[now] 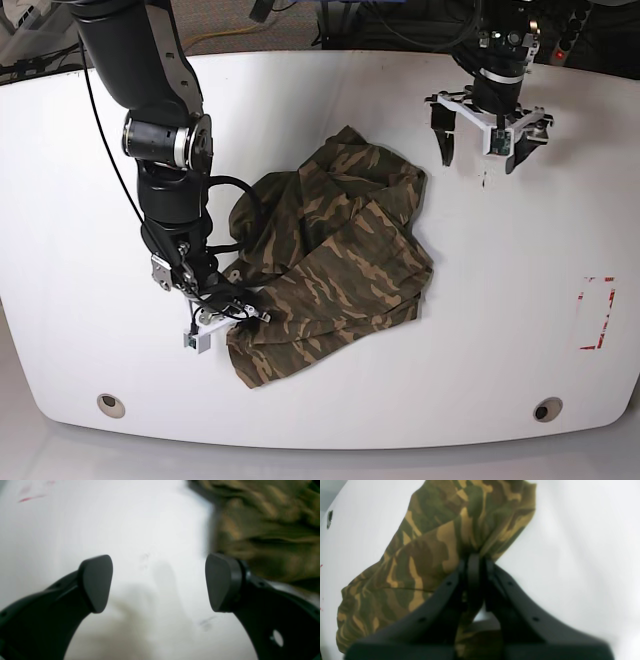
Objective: Fold the T-shirt properly
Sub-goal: 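Lower the left gripper onto the shirt's opposite edge and grasp it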
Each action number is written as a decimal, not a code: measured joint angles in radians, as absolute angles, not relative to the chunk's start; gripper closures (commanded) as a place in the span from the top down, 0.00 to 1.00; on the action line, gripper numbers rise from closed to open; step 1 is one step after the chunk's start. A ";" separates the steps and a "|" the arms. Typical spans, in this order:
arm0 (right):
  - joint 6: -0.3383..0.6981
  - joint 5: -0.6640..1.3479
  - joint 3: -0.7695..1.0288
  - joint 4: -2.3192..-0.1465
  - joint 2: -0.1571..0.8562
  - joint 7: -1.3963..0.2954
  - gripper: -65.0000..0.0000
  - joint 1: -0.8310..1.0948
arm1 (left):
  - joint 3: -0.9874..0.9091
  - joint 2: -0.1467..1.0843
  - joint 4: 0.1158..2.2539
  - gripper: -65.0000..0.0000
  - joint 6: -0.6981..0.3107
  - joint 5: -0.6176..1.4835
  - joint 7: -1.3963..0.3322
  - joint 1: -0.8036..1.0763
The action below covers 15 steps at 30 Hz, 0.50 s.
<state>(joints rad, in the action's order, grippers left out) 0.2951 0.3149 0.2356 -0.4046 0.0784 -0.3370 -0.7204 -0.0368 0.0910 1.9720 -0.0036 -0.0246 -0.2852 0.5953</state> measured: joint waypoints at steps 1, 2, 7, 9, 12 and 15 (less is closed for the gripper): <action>0.295 0.315 0.236 -0.405 0.078 -0.338 0.00 -0.720 | -0.031 0.089 1.974 0.84 -0.002 -0.025 -0.296 0.583; 0.295 0.315 0.236 -0.405 0.078 -0.339 0.00 -0.720 | -0.025 0.089 1.974 0.84 -0.001 -0.025 -0.309 0.572; 0.297 0.315 0.236 -0.408 0.078 -0.361 0.00 -0.723 | 0.015 0.093 1.974 0.84 -0.001 -0.025 -0.375 0.535; 0.317 0.311 0.236 -0.432 0.078 -0.398 0.00 -0.719 | 0.034 0.093 1.974 0.84 -0.026 -0.027 -0.405 0.513; 0.344 0.311 0.236 -0.523 0.077 -0.442 0.00 -0.705 | 0.052 0.086 1.973 0.84 -0.100 -0.025 -0.435 0.474; 0.353 0.314 0.235 -0.629 0.078 -0.495 0.00 -0.701 | 0.054 0.082 1.972 0.84 -0.130 -0.025 -0.462 0.441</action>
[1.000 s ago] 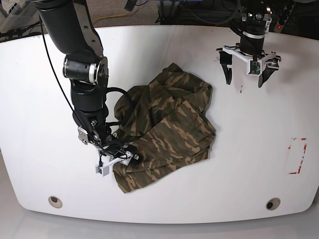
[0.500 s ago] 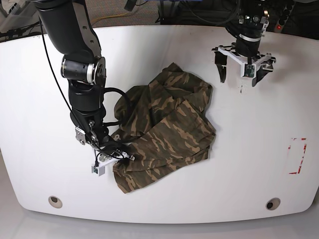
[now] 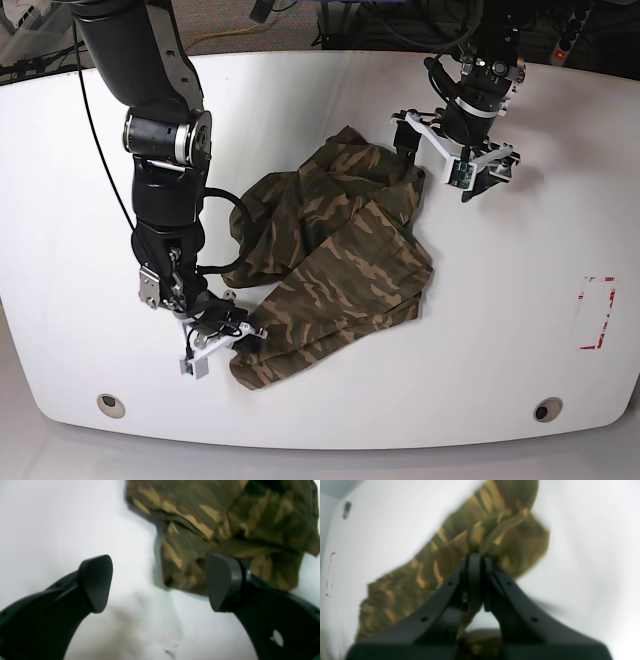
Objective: Fold the T-shirt properly
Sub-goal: 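Lower the left gripper onto the shirt's opposite edge and grasp it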
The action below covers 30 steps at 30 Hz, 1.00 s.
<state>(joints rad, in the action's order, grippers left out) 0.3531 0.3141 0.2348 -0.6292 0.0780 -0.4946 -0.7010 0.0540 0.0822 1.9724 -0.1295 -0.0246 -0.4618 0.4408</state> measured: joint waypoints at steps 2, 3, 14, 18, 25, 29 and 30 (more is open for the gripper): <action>0.356 0.314 0.235 -0.693 0.078 -0.526 0.00 -0.700 | 0.054 0.084 1.960 0.84 -0.132 -0.025 -0.479 0.421; 0.357 0.315 0.235 -0.720 0.079 -0.539 0.00 -0.698 | 0.064 0.084 1.947 0.84 -0.132 -0.027 -0.479 0.413; 0.363 0.311 0.235 -0.931 0.080 -0.683 0.00 -0.688 | 0.146 0.089 1.771 0.83 -0.139 -0.030 -0.487 0.299; 0.366 0.311 0.235 -1.003 0.078 -0.721 0.00 -0.684 | 0.146 0.089 1.716 0.83 -0.139 -0.029 -0.482 0.260; 0.366 0.310 0.236 -1.089 0.081 -0.768 0.00 -0.668 | 0.147 0.086 1.611 0.83 -0.139 -0.024 -0.480 0.179; 0.366 0.311 0.234 -1.092 0.084 -0.772 0.00 -0.667 | 0.158 0.086 1.561 0.79 -0.139 -0.020 -0.475 0.135; 0.367 0.318 0.234 -1.092 0.088 -0.772 0.00 -0.664 | 0.169 0.085 1.550 0.74 -0.138 -0.021 -0.470 0.126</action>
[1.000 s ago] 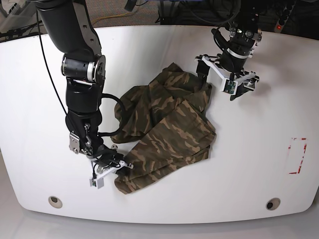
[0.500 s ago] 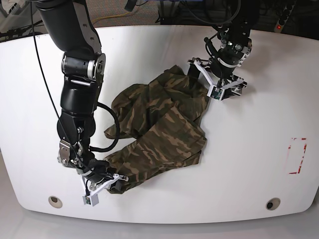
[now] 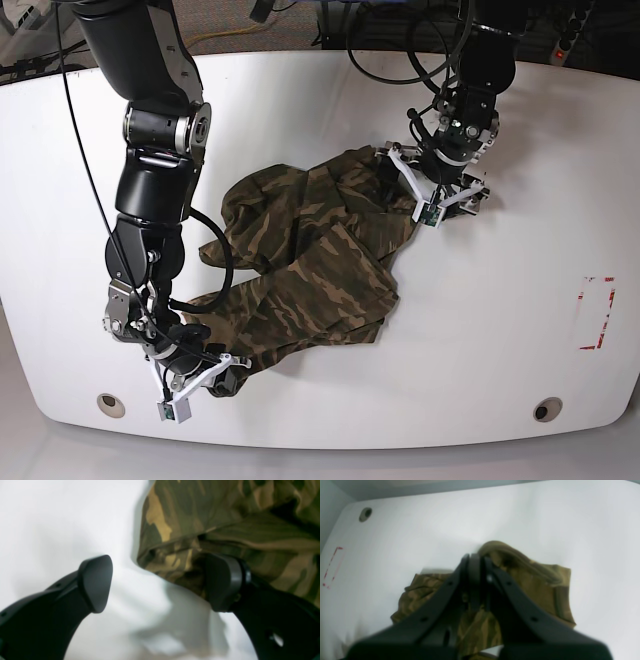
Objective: Fold the T-shirt properly
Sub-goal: 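Lower the left gripper onto the shirt's opposite edge and grasp it, then lift the shirt with both grippers and pull the grasped edges apart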
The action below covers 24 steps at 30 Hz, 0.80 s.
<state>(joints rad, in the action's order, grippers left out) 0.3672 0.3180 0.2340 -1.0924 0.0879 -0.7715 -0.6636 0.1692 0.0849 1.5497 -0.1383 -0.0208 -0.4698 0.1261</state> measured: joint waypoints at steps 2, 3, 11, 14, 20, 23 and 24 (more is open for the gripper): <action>0.366 0.318 0.235 -1.093 0.093 -0.768 0.00 -0.659 | 0.177 0.077 1.535 0.58 -0.135 -0.021 -0.469 0.114; 0.366 0.318 0.235 -1.093 0.095 -0.768 0.00 -0.656 | 0.181 0.075 1.529 0.46 -0.135 -0.021 -0.466 0.112; 0.367 0.315 0.234 -1.093 0.097 -0.771 0.00 -0.648 | 0.189 0.041 1.495 0.03 -0.142 -0.017 -0.452 0.097; 0.367 0.319 0.234 -1.093 0.114 -0.770 0.00 -0.648 | 0.188 0.042 1.497 0.02 -0.142 -0.017 -0.451 0.099; 0.366 0.316 0.236 -1.111 0.150 -0.777 0.00 -0.658 | 0.169 0.050 1.588 0.02 -0.138 -0.025 -0.580 0.108; 0.367 0.314 0.236 -1.139 0.155 -0.781 0.00 -0.686 | 0.122 0.052 1.670 0.02 -0.141 -0.025 -0.648 0.104; 0.370 0.319 0.236 -1.146 0.157 -0.781 0.00 -0.701 | 0.110 0.053 1.698 0.02 -0.139 -0.029 -0.658 0.094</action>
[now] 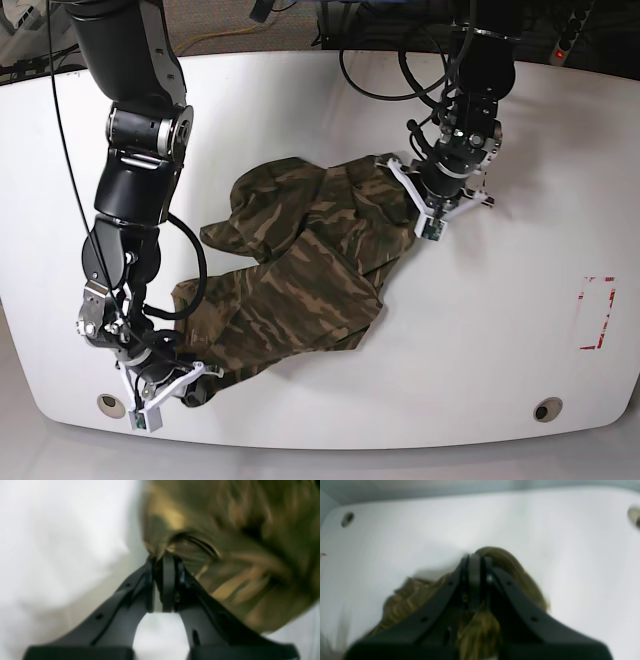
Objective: Fold the T-shirt properly
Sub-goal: 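Lift the shirt with both grippers and pull the grasped edges apart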
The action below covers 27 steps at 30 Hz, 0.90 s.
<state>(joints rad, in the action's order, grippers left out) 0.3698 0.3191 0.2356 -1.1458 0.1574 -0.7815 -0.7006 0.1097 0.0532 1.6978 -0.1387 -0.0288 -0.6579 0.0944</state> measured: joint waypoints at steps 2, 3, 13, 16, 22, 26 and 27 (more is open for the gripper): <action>0.394 0.319 0.234 -1.151 0.167 -0.780 0.00 -0.729 | 0.105 0.057 1.746 0.02 -0.136 -0.029 -0.698 0.073; 0.399 0.320 0.235 -1.151 0.171 -0.778 0.00 -0.744 | 0.105 0.059 1.773 0.02 -0.135 -0.031 -0.726 0.059; 0.413 0.317 0.232 -1.153 0.189 -0.789 0.00 -0.897 | 0.101 0.115 1.978 0.02 -0.140 -0.026 -0.917 -0.115; 0.420 0.321 0.229 -1.154 0.200 -0.802 0.00 -0.958 | 0.104 0.162 1.997 0.02 -0.144 -0.020 -0.954 -0.188; 0.470 0.319 0.234 -1.153 0.225 -0.854 0.00 -1.086 | 0.065 0.252 1.997 0.02 -0.146 -0.013 -0.982 -0.315; 0.495 0.321 0.232 -1.158 0.238 -0.907 0.00 -1.165 | 0.046 0.326 1.998 0.02 -0.147 -0.010 -0.992 -0.407; 0.498 0.323 0.232 -1.158 0.240 -0.912 0.00 -1.177 | 0.046 0.343 1.998 0.02 -0.147 -0.010 -0.991 -0.421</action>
